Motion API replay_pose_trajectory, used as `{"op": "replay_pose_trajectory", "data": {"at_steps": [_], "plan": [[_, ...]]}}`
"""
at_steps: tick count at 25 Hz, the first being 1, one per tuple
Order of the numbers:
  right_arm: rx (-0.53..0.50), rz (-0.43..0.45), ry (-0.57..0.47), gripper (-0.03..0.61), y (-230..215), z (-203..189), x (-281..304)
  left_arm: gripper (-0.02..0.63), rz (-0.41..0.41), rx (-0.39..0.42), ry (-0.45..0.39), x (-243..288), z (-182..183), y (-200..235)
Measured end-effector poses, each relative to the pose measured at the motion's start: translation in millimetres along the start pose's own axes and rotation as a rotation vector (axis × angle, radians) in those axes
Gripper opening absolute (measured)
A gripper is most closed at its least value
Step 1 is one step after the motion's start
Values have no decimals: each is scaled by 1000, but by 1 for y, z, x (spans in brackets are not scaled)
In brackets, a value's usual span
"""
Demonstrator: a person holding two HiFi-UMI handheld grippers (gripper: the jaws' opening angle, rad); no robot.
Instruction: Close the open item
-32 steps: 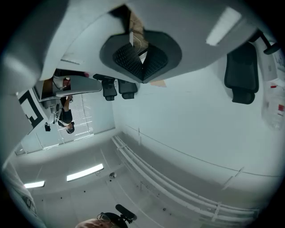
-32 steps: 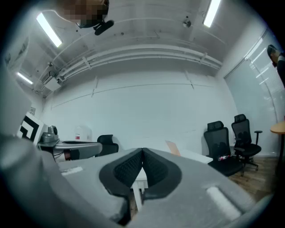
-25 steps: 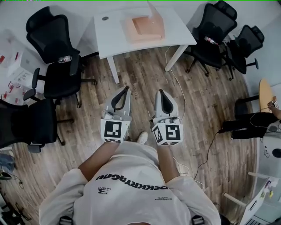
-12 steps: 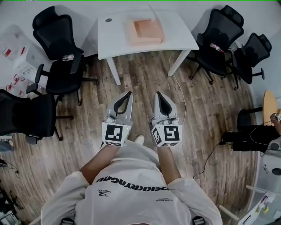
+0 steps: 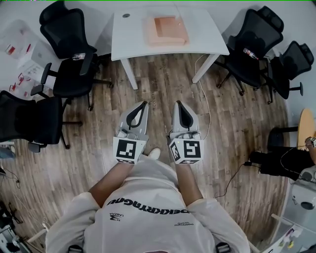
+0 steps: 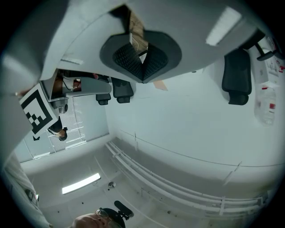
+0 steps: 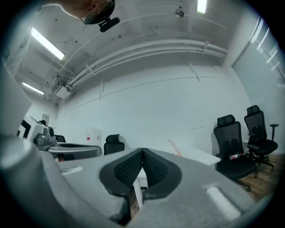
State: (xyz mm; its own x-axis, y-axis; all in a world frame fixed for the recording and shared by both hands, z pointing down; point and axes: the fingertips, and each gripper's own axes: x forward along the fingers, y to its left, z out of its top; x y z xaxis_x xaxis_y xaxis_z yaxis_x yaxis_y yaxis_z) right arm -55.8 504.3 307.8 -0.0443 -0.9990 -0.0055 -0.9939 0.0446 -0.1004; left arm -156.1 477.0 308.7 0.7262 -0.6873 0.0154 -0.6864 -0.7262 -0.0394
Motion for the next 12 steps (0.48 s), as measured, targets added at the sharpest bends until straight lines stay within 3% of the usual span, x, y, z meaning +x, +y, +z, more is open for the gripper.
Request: {"op": "replay_pose_trajectory", "data": {"at_steps": [12], "plan": [[-26, 18, -2, -2, -14, -1, 43, 3, 15, -15, -6, 43, -8, 18]]}}
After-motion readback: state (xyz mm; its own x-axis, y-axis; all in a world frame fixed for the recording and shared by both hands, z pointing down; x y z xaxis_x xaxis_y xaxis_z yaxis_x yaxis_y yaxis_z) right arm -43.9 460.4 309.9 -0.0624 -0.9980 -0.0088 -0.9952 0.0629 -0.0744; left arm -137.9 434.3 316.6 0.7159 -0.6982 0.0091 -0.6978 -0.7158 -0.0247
